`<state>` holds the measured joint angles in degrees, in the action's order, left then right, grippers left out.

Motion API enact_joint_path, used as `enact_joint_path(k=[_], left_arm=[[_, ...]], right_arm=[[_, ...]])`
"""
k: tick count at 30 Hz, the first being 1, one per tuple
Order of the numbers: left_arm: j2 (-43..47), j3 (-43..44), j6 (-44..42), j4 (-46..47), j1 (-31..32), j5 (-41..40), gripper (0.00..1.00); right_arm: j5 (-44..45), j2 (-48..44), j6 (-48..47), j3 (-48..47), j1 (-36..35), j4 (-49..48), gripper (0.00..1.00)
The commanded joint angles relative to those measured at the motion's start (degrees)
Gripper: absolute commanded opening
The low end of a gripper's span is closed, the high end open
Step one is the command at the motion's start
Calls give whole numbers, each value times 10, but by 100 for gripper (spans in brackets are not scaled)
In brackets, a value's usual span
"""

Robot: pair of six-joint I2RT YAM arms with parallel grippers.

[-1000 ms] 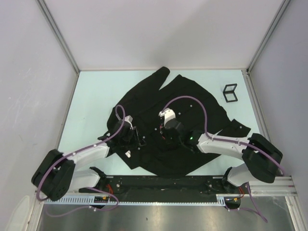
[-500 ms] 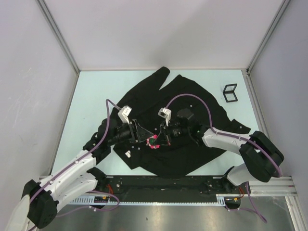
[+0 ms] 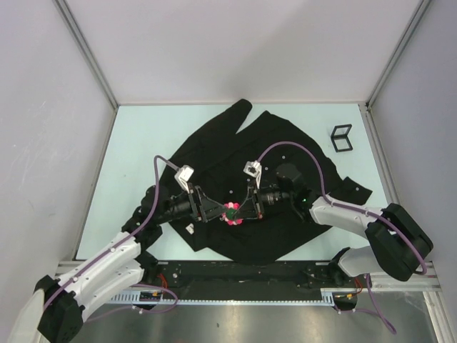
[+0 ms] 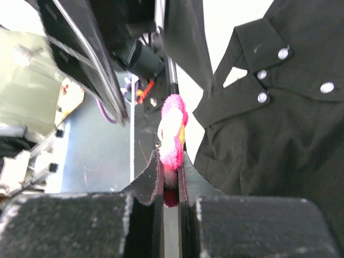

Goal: Remove the brooch from the garment

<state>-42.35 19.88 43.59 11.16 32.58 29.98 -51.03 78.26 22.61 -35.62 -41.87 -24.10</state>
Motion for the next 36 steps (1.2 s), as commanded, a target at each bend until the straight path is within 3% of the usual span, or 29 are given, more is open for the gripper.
enact_joint_path(k=[1, 4, 12, 18, 23, 25, 30, 36], left_arm=[[5, -37, 37, 102, -4, 72, 67], [1, -55, 57, 155, -4, 96, 61], [-42, -55, 75, 190, -4, 103, 57], [-82, -56, 97, 220, -3, 94, 43], [-104, -58, 119, 265, -4, 98, 10], [-105, -58, 122, 265, -4, 91, 0], [-115, -54, 136, 232, -8, 79, 0], [-149, -59, 178, 236, -16, 90, 1]], right_arm=[[-18, -19, 60, 10, 16, -83, 0], [-14, -24, 78, 20, 18, -110, 0], [-21, -27, 118, 28, 22, -157, 0], [-27, -17, 156, 29, 23, -192, 0], [-12, -14, 182, 29, 24, -192, 4], [-6, -11, 202, 29, 29, -191, 13], [2, -14, 238, 29, 48, -184, 28], [0, -12, 250, 30, 60, -169, 35]])
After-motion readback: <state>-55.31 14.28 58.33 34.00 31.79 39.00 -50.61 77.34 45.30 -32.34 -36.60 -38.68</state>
